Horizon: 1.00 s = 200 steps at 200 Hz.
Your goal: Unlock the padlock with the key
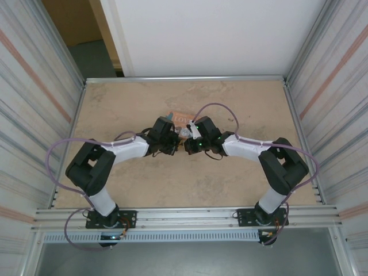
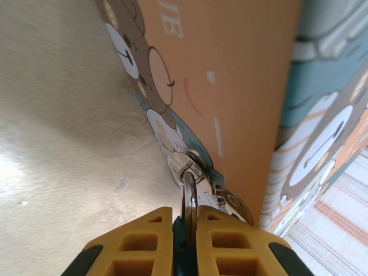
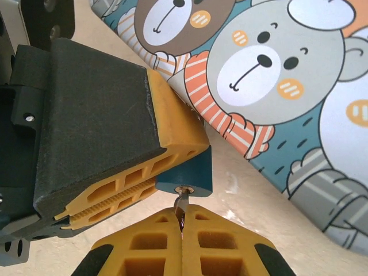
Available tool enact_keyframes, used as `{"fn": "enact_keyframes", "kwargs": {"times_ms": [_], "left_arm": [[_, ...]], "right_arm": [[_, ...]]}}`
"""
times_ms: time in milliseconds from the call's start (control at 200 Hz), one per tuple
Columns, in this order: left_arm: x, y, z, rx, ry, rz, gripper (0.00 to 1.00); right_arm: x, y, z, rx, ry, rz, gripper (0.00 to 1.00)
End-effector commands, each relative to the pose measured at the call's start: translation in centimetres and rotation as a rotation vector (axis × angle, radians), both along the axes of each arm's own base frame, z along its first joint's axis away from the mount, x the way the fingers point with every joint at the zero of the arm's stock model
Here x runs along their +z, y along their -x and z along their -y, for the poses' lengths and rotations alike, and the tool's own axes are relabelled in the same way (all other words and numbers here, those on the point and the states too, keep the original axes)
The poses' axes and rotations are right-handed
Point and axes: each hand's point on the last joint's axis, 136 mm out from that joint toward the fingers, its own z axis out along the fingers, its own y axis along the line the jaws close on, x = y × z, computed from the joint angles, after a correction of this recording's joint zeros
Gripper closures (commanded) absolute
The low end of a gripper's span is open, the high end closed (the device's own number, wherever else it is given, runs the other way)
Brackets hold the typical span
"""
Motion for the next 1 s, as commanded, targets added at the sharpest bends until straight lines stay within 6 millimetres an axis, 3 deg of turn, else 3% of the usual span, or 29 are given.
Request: {"fn": "enact_keyframes", "kwargs": {"times_ms": [0,245,421,671,852,997], "left_arm": [[1.2,3.1,4.3,-0.156,0.094,-0.056,1.0],[0.9,2.4,1.6,-0.139,-0.026,-0.023,0.67],[2.3,2.0,-1.4,-0.121,-0.096,0.039,0.54],[6.8,0.6,-5.9,-0.145,-0.281,0.25,0.44],[10.1,-0.2,-8.4,-0.178,-0.462,0.393,0.44],[11.5,-0.2,-10.4,-0.137,-0.551,0.425,0.43]], "right_arm": [[-0.1,-3.4,2.7,-0.139,0.035,0.089,1.0],[-1.0,-3.5,4.1,-0.166,0.032,0.062,1.0],[-1.5,-3.4,4.7,-0.178,0.029,0.038,1.0],[-1.8,-3.3,6.4,-0.221,-0.044,-0.006,1.0],[-2.4,-3.2,7.4,-0.239,-0.127,-0.067,1.0],[-3.2,-3.2,8.1,-0.254,-0.17,-0.133,1.0]]}}
